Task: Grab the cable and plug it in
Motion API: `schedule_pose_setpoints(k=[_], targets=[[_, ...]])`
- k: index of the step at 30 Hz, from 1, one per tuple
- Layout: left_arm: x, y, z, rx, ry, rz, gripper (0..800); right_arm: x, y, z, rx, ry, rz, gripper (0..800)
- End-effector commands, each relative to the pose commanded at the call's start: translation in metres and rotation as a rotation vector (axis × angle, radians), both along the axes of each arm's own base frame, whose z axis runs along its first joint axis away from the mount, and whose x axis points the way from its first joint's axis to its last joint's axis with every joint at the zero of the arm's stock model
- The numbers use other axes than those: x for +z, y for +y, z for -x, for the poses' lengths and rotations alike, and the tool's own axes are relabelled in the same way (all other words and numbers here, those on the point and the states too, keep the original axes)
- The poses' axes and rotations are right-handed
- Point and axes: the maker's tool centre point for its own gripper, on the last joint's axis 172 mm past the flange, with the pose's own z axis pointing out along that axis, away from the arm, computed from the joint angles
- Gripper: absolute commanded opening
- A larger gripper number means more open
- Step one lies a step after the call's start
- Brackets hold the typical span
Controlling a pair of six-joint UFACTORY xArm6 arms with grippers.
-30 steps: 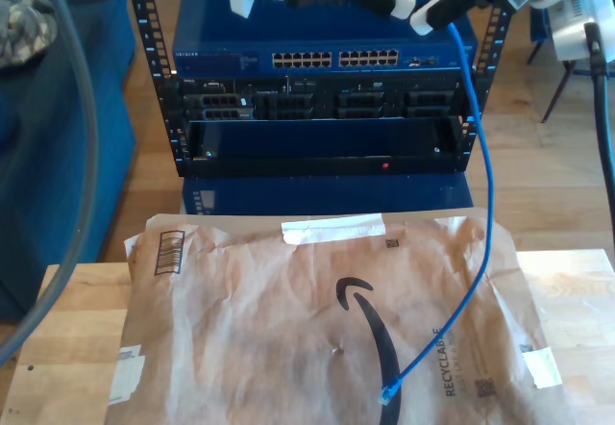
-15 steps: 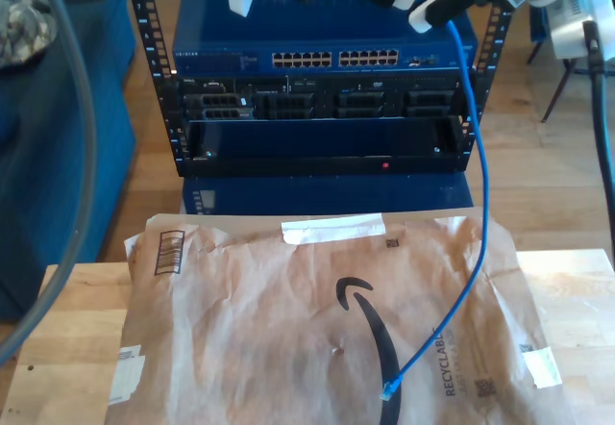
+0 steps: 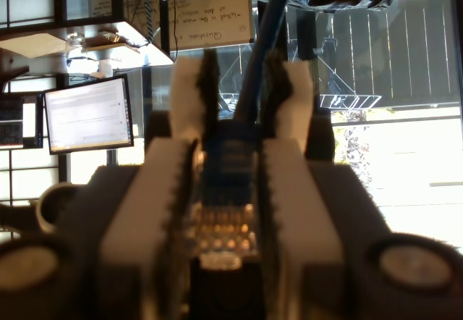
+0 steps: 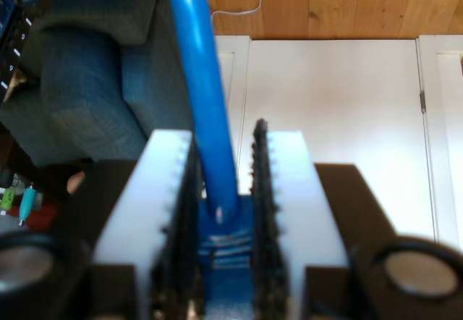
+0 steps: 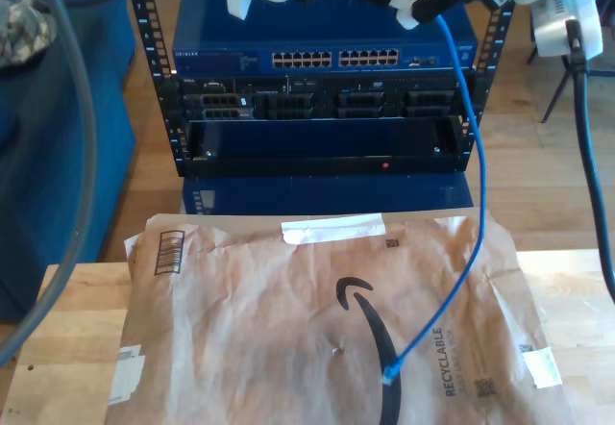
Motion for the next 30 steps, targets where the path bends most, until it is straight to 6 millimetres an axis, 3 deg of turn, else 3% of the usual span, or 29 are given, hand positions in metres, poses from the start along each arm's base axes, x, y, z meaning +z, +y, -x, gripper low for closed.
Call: schedule_pose_setpoints(k=[1,2,3,6,9,12,16,20,25,27,30], targets=[[0.000,0.000,0.000,0.002,-0.001,-0.001,7,-0.001,0.000,0.000,0.000,0.002,0.000,156],[0.001,0.001,-0.001,0.003,-0.002,0.000,7,-0.002,0.001,0.000,0.005,0.001,0.001,353],[0.001,0.001,0.000,0.002,-0.002,0.000,6,-0.004,0.001,0.001,0.007,0.006,0.003,487],[0.002,0.003,-0.003,0.011,-0.003,0.003,6,-0.005,-0.004,0.000,0.000,-0.017,0.036,635],[0.004,0.008,-0.003,0.017,-0.002,0.003,6,-0.011,-0.027,-0.007,-0.020,-0.079,0.134,707],[0.004,0.021,-0.012,0.049,0.005,0.008,6,-0.007,-0.042,-0.011,-0.032,-0.156,0.193,715],[0.001,0.023,0.008,-0.016,0.042,0.000,6,0.017,-0.046,-0.008,-0.021,-0.293,0.198,770],[0.010,0.033,0.011,-0.026,0.110,0.061,6,0.023,-0.034,0.000,0.049,-0.344,0.204,798],[0.008,0.046,-0.002,-0.002,0.242,0.104,6,0.034,-0.033,-0.005,0.030,-0.381,0.193,798],[0.014,0.050,-0.002,-0.027,0.321,0.154,6,0.049,-0.034,0.000,0.017,-0.429,0.186,798],[0.022,0.066,-0.018,-0.008,0.382,0.233,6,0.075,-0.039,0.001,-0.022,-0.512,0.175,798]])
